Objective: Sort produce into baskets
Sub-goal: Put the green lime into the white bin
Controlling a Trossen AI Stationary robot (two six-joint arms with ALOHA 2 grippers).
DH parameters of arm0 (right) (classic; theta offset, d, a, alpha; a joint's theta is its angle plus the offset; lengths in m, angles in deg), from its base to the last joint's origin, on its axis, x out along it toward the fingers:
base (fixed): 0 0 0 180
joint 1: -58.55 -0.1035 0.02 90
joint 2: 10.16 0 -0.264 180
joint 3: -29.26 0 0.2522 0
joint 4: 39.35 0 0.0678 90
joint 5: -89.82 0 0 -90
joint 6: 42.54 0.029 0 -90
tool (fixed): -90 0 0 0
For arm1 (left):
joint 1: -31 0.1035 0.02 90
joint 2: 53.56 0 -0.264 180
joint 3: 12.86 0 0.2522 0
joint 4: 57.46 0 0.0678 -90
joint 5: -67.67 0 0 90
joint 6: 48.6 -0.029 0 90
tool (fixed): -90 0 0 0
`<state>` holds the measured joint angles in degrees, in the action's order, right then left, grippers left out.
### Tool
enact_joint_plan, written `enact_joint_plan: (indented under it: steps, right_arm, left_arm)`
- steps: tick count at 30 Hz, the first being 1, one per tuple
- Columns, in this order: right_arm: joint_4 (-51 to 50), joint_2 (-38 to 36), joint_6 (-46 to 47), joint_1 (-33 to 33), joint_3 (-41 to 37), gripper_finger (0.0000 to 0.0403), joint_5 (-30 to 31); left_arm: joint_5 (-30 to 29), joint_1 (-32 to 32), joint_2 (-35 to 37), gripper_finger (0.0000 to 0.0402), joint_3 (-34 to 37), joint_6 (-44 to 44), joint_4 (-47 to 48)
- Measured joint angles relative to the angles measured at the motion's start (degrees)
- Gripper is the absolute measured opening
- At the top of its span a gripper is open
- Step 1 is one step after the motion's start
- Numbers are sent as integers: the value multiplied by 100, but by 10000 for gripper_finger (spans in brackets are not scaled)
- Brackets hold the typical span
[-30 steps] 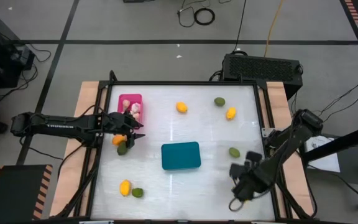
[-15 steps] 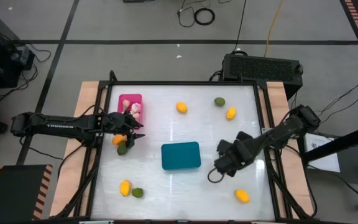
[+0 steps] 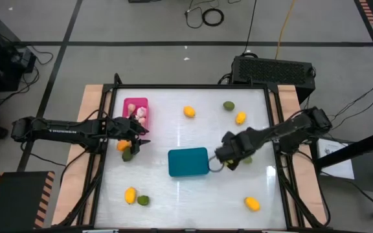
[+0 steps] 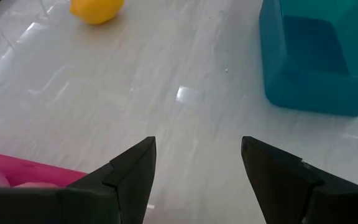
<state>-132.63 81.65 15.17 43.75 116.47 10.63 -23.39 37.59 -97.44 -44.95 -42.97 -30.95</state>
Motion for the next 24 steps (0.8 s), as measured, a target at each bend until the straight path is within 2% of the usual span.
enact_joint_plan:
  steps: [6,10,13,21,24]
  right_arm:
    - [384,0,-492,1101,0,262,559]
    - [1049,0,-1187,1893,0,263,1229]
    - [1677,0,-1595,2496,0,263,1435]
    - [2779,4,-2482,3909,-217,263,1429]
    - [3051,17,-2975,4350,-407,263,1048]
  left_arm:
    - [0,1,2,244,0,-2,-24]
    - [0,2,0,244,0,0,-24]
    - [0,0,0,244,0,-2,-22]
    - [0,0,0,244,0,-52,-22]
    - [0,1,1,244,0,-55,-20]
